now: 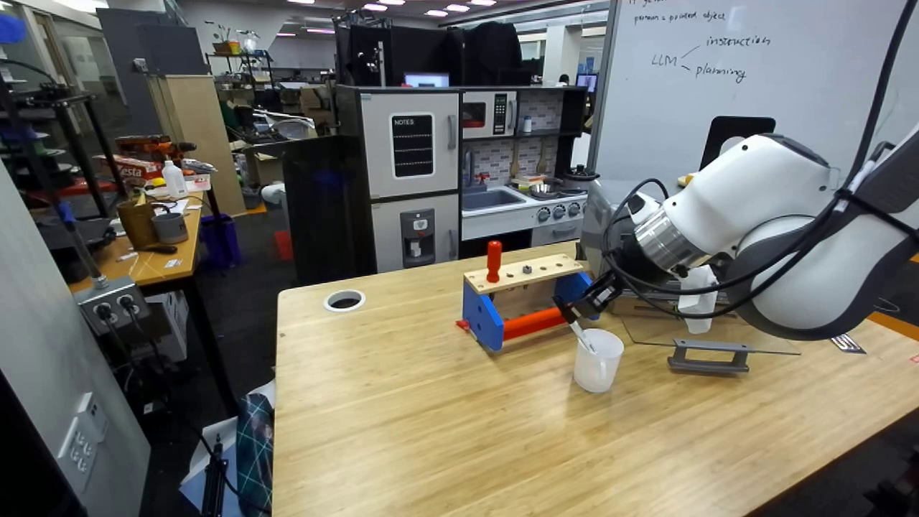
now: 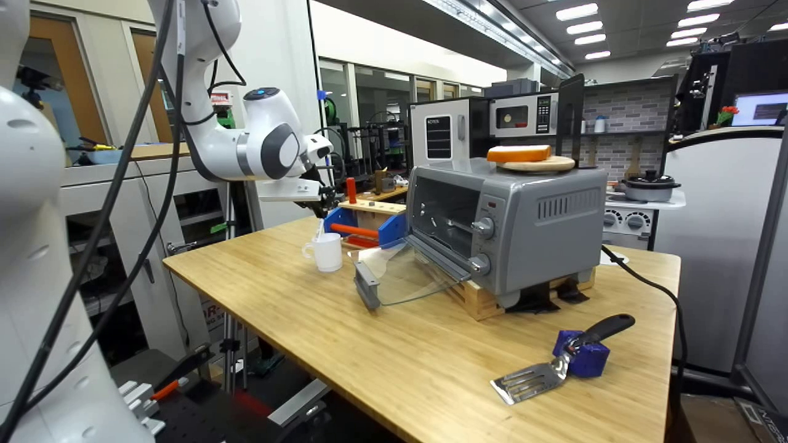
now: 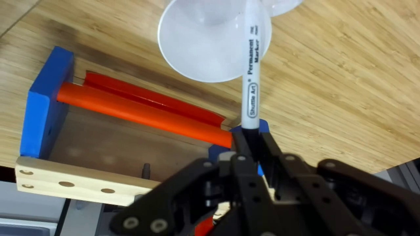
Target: Put the marker in the mug
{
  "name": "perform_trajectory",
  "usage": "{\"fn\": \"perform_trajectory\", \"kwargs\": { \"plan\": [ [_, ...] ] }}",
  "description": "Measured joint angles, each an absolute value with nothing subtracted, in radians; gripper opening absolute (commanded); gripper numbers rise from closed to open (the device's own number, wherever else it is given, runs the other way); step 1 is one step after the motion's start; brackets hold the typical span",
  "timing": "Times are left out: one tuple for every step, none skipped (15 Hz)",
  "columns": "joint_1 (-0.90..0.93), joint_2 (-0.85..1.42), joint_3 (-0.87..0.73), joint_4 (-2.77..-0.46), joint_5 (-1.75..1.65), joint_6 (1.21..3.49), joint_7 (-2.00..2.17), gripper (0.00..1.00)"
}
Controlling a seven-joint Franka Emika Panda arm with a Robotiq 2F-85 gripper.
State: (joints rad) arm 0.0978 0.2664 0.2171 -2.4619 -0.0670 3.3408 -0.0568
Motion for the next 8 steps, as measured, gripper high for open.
{"fn": "perform_trajectory", "kwargs": {
  "plan": [
    [0.102, 0.267, 0.207, -2.463, -0.059, 3.339, -0.056, 0.04],
    [0.11, 0.267, 0.189, -2.465, -0.05, 3.339, -0.056, 0.04],
    [0.119, 0.267, 0.168, -2.466, -0.04, 3.339, -0.056, 0.04],
    [0.131, 0.267, 0.147, -2.466, -0.028, 3.339, -0.056, 0.04],
    [0.143, 0.267, 0.127, -2.466, -0.016, 3.339, -0.056, 0.04],
    [0.157, 0.267, 0.108, -2.466, -0.005, 3.339, -0.056, 0.04],
    [0.17, 0.267, 0.094, -2.466, 0.004, 3.339, -0.055, 0.04],
    [0.183, 0.267, 0.084, -2.466, 0.013, 3.339, -0.055, 0.35]
  ]
}}
